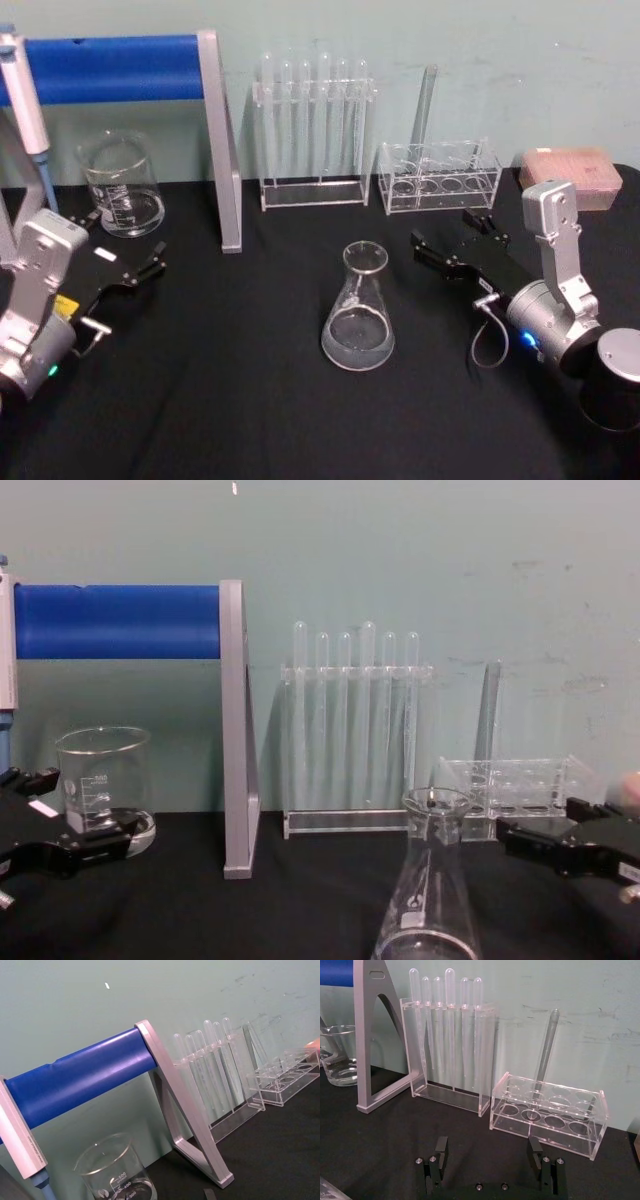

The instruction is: Grasp the erlenmeyer flask with one hand, shake it three times, then place it back.

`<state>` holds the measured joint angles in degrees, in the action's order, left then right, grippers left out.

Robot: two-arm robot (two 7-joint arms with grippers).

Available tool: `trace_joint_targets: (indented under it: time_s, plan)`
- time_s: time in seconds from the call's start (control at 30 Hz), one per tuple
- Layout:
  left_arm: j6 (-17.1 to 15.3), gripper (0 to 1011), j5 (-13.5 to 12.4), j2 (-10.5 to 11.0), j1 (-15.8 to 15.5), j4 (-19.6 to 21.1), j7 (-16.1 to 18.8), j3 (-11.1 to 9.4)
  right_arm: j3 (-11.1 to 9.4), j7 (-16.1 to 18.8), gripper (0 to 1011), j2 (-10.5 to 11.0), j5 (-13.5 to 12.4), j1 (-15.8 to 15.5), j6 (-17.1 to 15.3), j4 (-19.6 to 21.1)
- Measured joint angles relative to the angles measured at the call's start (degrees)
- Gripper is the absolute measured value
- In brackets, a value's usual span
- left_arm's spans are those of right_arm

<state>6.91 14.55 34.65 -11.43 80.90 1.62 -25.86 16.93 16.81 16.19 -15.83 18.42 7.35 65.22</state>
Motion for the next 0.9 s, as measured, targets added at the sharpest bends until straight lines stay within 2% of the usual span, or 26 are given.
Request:
trace_joint_targets:
  time_s: [0.9]
  plan:
    - [0.0, 1001, 0.0, 0.0, 0.0, 0.0, 0.0, 0.0, 0.0, 0.0, 1002, 0.0, -0.1, 0.0, 0.0, 0.1]
